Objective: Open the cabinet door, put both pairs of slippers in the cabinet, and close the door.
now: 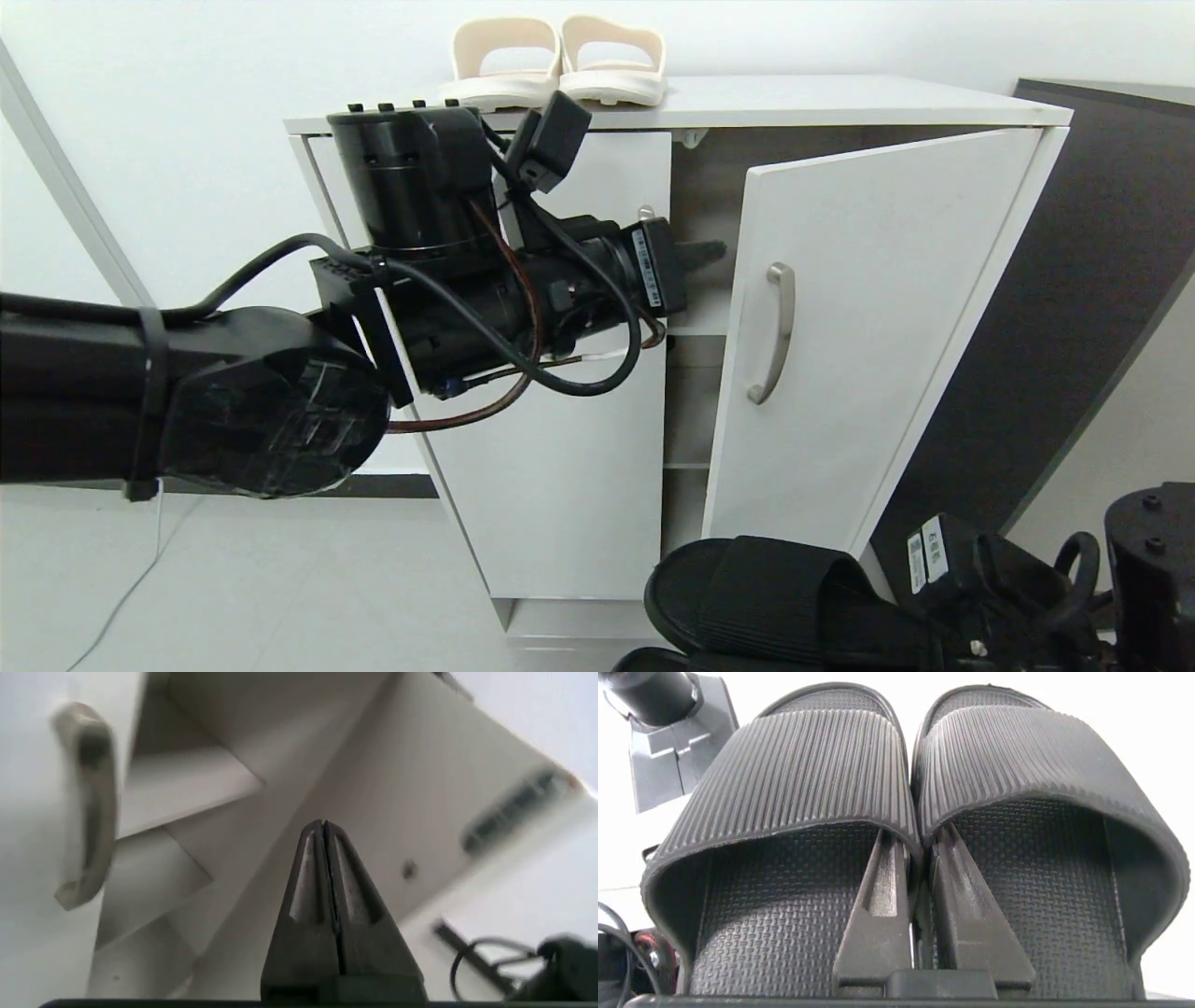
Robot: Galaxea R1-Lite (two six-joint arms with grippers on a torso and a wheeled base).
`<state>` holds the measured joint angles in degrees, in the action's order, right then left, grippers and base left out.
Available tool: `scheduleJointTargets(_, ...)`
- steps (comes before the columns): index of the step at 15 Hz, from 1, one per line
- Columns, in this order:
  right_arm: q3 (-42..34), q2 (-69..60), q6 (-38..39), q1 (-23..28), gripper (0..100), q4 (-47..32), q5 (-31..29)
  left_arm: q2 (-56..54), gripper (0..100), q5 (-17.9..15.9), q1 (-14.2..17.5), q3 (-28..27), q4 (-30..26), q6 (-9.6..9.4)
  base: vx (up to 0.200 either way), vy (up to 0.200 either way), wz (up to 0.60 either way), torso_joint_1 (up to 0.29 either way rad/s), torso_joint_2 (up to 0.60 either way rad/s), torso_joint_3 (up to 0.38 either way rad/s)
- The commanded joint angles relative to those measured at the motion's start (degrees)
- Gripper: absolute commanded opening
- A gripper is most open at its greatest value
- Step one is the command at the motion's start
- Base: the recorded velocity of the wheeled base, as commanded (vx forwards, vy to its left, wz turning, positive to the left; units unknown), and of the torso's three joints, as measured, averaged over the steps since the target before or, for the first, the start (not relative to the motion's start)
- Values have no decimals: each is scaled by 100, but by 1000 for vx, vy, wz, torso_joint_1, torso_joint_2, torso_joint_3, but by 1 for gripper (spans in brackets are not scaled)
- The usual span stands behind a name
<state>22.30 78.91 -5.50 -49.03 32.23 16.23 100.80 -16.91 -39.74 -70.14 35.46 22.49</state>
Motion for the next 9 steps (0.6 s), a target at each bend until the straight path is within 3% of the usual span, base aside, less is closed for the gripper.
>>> scheduleJointTargets(1,-15,72,-4,-36,0,2,3,194,0,3,63,-122,13,80,-200,0,0,2,2,2)
scheduleJointTargets(5,-103,81,-4,-212,0,2,-23,466,0,-41,-42,-149,330,36,-200,0,0,5,6,0)
scheduleJointTargets(6,-138,63,-4,-274,0,2,-23,563,0,-41,-262,-131,470,-34,-200,0,0,-2,2,7)
scheduleJointTargets(7,-138,63,-4,-274,0,2,-23,572,0,-41,-289,-131,479,-43,0,0,0,0,0,0)
scheduleJointTargets(8,-199,-7,-4,-397,0,11,-23,695,0,-14,-728,-52,752,-263,0,0,0,0,0,0)
scheduleJointTargets(9,-226,-42,-4,-449,0,11,-23,704,0,-5,-895,-43,778,-342,0,0,0,0,0,0)
